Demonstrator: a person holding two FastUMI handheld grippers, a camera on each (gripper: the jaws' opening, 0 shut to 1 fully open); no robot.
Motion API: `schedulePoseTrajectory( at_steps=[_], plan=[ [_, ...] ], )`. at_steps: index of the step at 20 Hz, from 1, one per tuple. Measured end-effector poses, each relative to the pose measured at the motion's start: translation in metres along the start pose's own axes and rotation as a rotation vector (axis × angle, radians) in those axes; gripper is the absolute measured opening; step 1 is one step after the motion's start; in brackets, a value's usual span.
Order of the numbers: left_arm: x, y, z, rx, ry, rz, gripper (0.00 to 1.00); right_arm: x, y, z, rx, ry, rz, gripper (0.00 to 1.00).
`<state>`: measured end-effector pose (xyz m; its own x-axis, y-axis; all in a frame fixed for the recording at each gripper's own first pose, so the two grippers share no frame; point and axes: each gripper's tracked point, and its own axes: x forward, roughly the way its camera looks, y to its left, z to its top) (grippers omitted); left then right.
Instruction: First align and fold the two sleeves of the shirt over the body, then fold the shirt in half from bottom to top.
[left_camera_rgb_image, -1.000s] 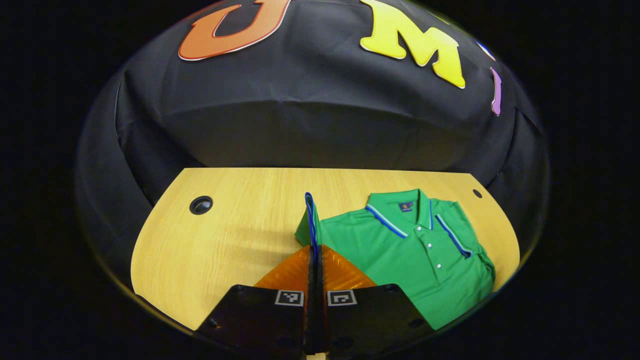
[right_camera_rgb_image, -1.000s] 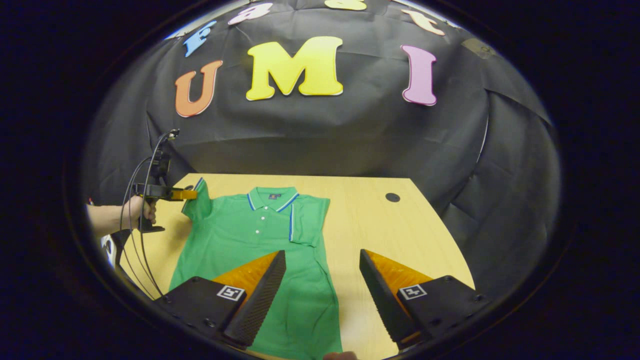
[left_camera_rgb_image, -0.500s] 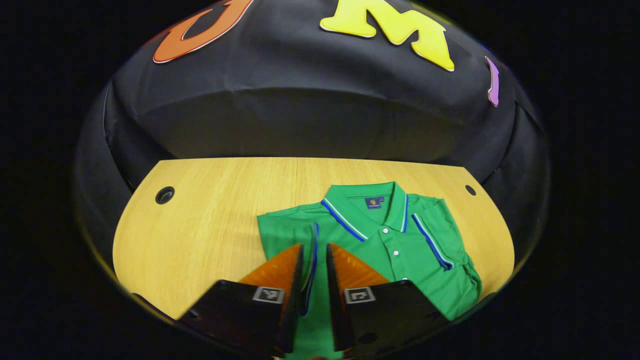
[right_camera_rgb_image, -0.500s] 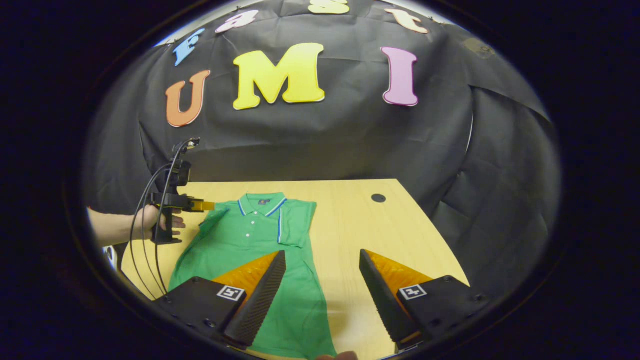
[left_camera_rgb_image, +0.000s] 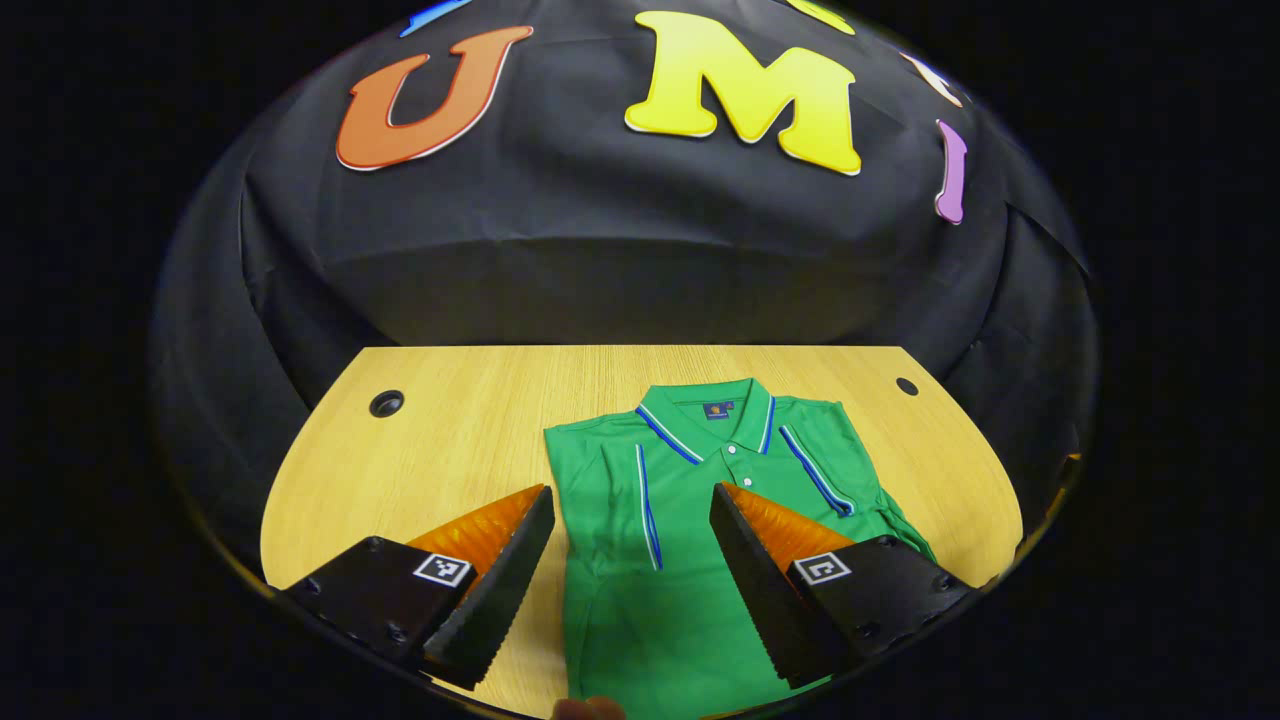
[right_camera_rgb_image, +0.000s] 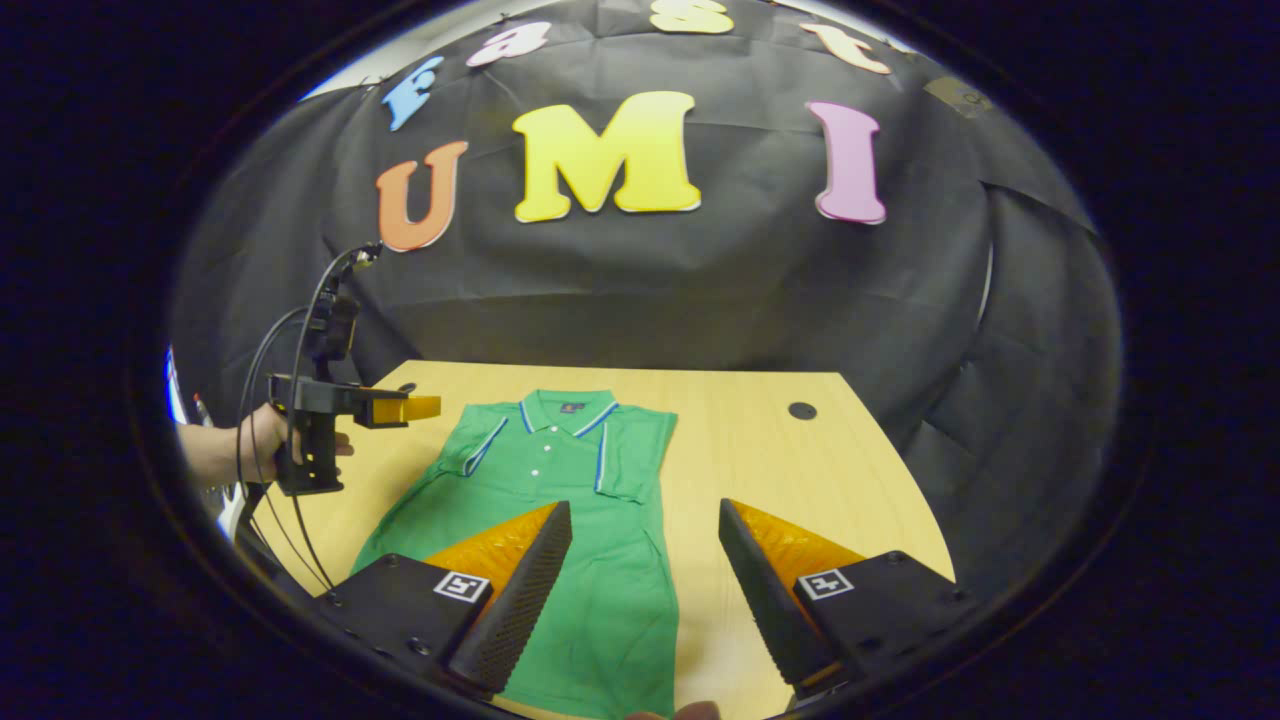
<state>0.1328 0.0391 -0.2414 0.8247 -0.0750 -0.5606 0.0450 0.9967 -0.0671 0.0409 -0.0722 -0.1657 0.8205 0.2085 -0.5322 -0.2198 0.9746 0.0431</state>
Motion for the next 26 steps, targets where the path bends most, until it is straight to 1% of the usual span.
schedulePoseTrajectory(
  at_steps=[1, 2, 3, 5, 6, 7, 8, 10, 11, 12, 13, 14, 15, 16, 19, 22, 23, 26],
  plan=[
    [-0.017, -0.001, -0.005, 0.004, -0.003, 0.000, 1.00, 0.003, 0.003, -0.004, -0.025, 0.007, 0.023, 0.96],
    [-0.033, -0.003, -0.011, 0.013, -0.008, -0.003, 1.00, 0.006, 0.006, -0.007, -0.050, 0.016, 0.044, 0.94],
    [-0.048, -0.005, -0.018, 0.022, -0.013, -0.004, 1.00, 0.008, 0.006, -0.011, -0.076, 0.025, 0.060, 0.94],
    [-0.080, -0.011, -0.036, 0.046, -0.015, -0.012, 1.00, 0.006, 0.011, -0.027, -0.096, 0.064, 0.094, 0.96],
    [-0.094, -0.015, -0.050, 0.057, -0.003, -0.023, 1.00, 0.003, 0.012, -0.036, -0.104, 0.086, 0.106, 0.94],
    [-0.108, -0.017, -0.068, 0.070, 0.018, -0.033, 1.00, -0.001, 0.012, -0.047, -0.113, 0.112, 0.117, 0.94],
    [-0.122, -0.020, -0.085, 0.081, 0.044, -0.045, 1.00, -0.005, 0.013, -0.060, -0.117, 0.142, 0.132, 0.96],
    [-0.146, -0.021, -0.127, 0.102, 0.114, -0.067, 1.00, -0.016, 0.013, -0.091, -0.134, 0.211, 0.153, 0.95],
    [-0.158, -0.020, -0.150, 0.106, 0.158, -0.070, 1.00, -0.021, 0.010, -0.104, -0.150, 0.247, 0.158, 0.94],
    [-0.169, -0.019, -0.169, 0.096, 0.199, -0.074, 1.00, -0.028, 0.008, -0.121, -0.165, 0.283, 0.162, 0.96],
    [-0.178, -0.020, -0.187, 0.081, 0.236, -0.085, 1.00, -0.038, 0.004, -0.139, -0.179, 0.320, 0.163, 0.96],
    [-0.185, -0.020, -0.203, 0.076, 0.268, -0.092, 1.00, -0.047, 0.001, -0.154, -0.190, 0.353, 0.163, 0.96],
    [-0.191, -0.017, -0.220, 0.088, 0.300, -0.088, 1.00, -0.054, -0.002, -0.168, -0.201, 0.381, 0.162, 0.94],
    [-0.196, -0.012, -0.237, 0.113, 0.331, -0.084, 1.00, -0.059, -0.004, -0.184, -0.215, 0.410, 0.159, 0.96],
    [-0.211, -0.006, -0.277, 0.161, 0.401, -0.087, 1.00, -0.072, -0.010, -0.222, -0.261, 0.486, 0.153, 0.96],
    [-0.211, -0.005, -0.298, 0.170, 0.433, -0.088, 1.00, -0.077, -0.006, -0.244, -0.269, 0.526, 0.159, 0.96],
    [-0.210, -0.005, -0.302, 0.166, 0.439, -0.087, 1.00, -0.078, -0.006, -0.248, -0.267, 0.534, 0.159, 0.94],
    [-0.208, -0.002, -0.314, 0.141, 0.454, -0.072, 1.00, -0.074, -0.009, -0.257, -0.261, 0.550, 0.143, 0.94]
  ],
)
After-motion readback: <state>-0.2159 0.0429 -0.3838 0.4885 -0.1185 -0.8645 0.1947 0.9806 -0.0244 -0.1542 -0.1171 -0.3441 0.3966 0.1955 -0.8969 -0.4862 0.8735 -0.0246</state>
